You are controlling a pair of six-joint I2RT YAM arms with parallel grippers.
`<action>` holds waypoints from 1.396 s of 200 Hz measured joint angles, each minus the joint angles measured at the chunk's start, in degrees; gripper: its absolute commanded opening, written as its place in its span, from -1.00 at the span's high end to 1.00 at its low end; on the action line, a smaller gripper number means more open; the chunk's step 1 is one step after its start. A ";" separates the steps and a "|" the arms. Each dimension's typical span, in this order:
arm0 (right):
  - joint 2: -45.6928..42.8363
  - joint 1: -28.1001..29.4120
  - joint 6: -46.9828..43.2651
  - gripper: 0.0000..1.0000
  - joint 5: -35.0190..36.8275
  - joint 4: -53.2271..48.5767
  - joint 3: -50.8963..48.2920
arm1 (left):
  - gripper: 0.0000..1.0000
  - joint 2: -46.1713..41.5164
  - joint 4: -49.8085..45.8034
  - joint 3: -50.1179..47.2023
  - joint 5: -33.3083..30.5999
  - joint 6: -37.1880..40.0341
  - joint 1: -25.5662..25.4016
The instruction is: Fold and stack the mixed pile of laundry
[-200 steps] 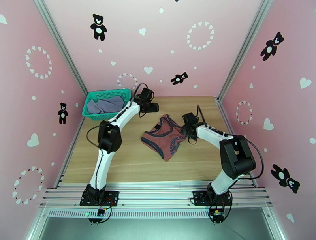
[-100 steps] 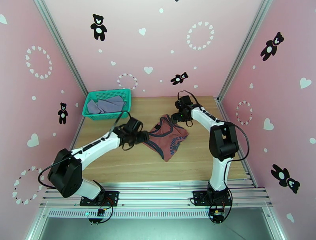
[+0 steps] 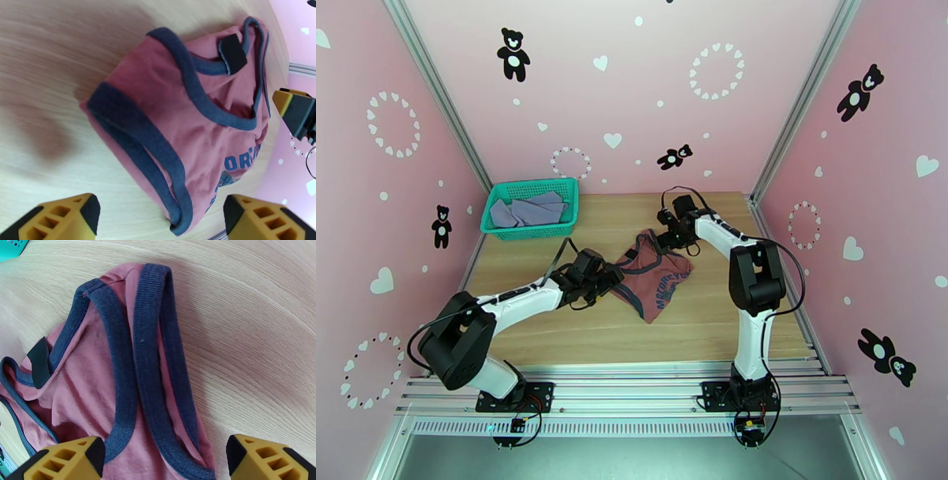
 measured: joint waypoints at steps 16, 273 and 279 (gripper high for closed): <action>0.07 0.00 -0.31 -0.72 -0.20 -0.02 0.04 | -0.77 1.66 1.31 0.00 0.24 -1.33 -0.48; 8.41 -0.44 15.65 1.00 3.56 -0.39 4.74 | 1.00 38.36 -24.50 49.07 -4.52 16.90 6.60; 9.07 -0.42 16.92 1.00 4.13 -0.35 5.92 | 1.00 40.52 -26.58 53.02 -5.44 18.38 7.74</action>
